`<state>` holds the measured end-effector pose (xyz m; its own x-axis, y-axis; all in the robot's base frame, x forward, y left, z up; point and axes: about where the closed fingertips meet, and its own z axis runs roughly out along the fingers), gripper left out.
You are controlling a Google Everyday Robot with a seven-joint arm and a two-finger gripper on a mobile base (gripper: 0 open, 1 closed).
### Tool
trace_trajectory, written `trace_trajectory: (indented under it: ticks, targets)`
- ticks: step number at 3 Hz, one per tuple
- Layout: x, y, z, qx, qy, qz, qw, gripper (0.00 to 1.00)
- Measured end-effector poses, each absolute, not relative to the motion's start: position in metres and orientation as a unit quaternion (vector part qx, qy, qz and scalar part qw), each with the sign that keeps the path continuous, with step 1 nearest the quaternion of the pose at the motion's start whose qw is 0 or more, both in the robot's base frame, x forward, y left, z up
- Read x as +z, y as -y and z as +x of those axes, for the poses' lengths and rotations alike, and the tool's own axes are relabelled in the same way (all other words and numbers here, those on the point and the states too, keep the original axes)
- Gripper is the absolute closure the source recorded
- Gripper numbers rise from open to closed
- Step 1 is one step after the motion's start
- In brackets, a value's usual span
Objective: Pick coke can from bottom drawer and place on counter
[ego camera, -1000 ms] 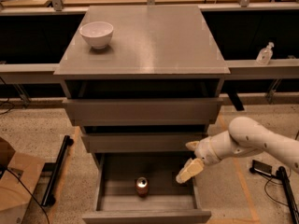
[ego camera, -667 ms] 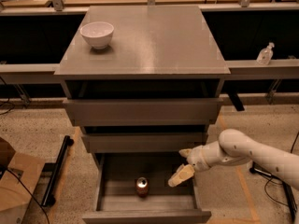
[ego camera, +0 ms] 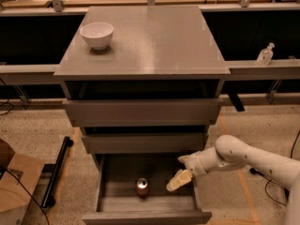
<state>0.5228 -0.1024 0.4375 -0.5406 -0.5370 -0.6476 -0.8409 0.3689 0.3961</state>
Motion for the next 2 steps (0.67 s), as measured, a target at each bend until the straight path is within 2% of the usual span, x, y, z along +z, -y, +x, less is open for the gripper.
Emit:
trace_trajectory:
  ticks: [2]
  targets:
    - [0.337,0.07,0.54,0.378,-0.789,-0.432,0.219,0.0]
